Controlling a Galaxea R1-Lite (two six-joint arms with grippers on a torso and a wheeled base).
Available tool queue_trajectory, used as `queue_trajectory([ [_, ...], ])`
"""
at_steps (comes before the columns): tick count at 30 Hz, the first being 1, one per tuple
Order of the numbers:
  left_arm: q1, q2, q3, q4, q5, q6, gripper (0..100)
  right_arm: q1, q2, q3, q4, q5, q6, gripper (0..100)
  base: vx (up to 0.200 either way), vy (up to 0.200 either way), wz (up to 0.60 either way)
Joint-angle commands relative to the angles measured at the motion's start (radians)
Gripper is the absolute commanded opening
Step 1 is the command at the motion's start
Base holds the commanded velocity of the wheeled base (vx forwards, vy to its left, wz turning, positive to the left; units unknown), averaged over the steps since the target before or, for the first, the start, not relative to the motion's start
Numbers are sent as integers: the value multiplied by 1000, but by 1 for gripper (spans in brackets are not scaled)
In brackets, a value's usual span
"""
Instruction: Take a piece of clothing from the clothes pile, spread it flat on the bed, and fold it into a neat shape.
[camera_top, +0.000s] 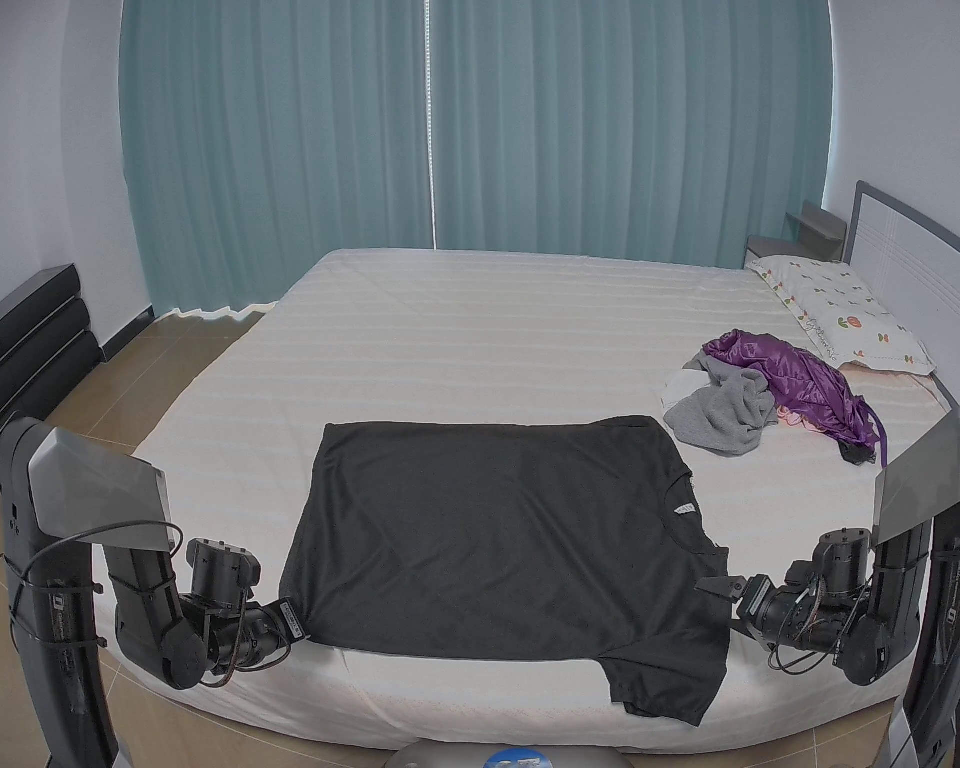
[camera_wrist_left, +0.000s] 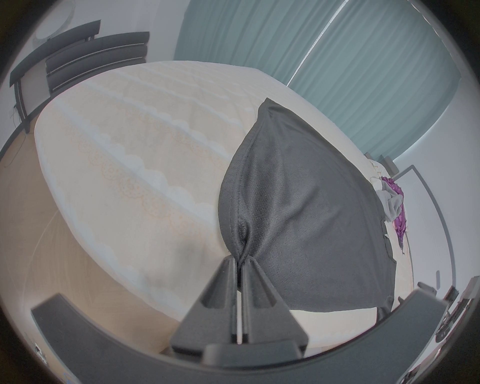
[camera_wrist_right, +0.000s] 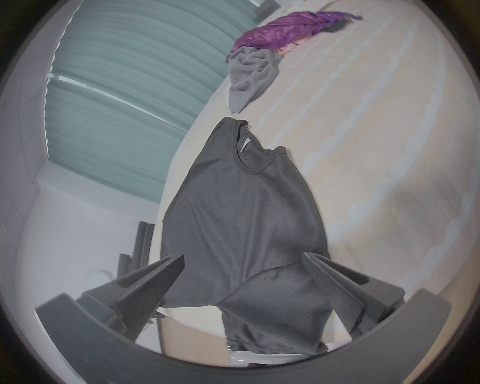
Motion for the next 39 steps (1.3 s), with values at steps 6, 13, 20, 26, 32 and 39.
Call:
queue_trajectory([
  [6, 0, 1, -1, -1, -10, -15, 0, -8, 61, 12, -13, -120, -110, 100, 0, 0, 0],
  [13, 0, 7, 8, -47, -9, -17, 0, -8, 124, -14, -13, -129, -127, 100, 0, 0, 0],
  [20, 0, 10, 13, -74, -9, -19, 0, -1, 173, -84, -13, -177, -132, 100, 0, 0, 0],
  [26, 0, 10, 11, -72, -9, -17, 0, -5, 181, -118, -13, -183, -130, 0, 0, 0, 0],
  [32, 0, 10, 13, -74, -9, -17, 0, -21, 182, -169, -13, -181, -130, 0, 0, 0, 0],
  [39, 0, 10, 13, -74, -9, -19, 0, -46, 179, -227, -13, -181, -124, 0, 0, 0, 0],
])
